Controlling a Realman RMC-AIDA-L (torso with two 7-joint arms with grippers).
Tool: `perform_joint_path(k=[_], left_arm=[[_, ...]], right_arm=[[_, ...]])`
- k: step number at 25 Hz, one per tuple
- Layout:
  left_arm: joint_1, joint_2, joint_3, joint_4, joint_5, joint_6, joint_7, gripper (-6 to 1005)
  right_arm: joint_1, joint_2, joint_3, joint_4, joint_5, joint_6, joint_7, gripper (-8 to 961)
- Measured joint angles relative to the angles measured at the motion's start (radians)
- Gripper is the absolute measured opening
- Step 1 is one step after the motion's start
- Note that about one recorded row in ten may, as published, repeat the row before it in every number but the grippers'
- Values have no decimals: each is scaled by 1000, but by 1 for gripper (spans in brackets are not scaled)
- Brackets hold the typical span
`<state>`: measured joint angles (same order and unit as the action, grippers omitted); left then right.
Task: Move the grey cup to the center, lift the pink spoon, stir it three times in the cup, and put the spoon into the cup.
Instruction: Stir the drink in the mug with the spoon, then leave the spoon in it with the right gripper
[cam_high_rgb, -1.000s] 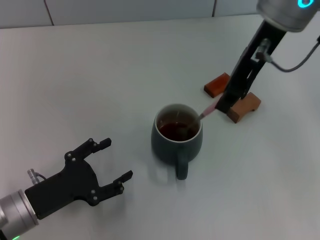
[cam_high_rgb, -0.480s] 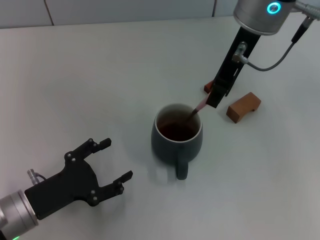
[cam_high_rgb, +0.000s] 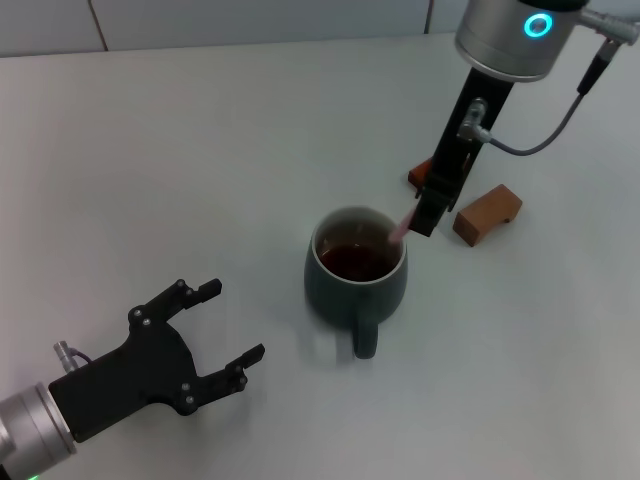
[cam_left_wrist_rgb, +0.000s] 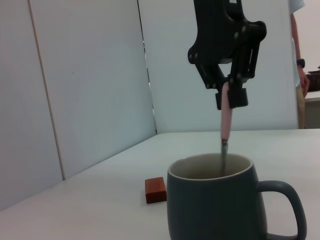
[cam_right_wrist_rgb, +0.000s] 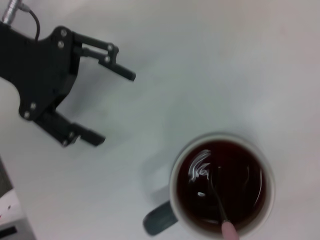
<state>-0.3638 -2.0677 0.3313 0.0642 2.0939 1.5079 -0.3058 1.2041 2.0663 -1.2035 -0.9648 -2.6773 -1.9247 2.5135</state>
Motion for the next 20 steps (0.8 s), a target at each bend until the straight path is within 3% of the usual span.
perform_joint_path(k=[6, 12, 20], left_arm=[[0, 0, 0, -2, 0, -1, 2, 846], [0, 0, 0, -1, 0, -1, 1, 846], [-2, 0, 1, -4, 0, -1, 0, 847]], right_arm=[[12, -6, 6, 46, -4, 67, -2, 246], [14, -14, -2, 53, -10, 44, -2, 252], [34, 10, -4, 58, 7, 44, -23, 261]])
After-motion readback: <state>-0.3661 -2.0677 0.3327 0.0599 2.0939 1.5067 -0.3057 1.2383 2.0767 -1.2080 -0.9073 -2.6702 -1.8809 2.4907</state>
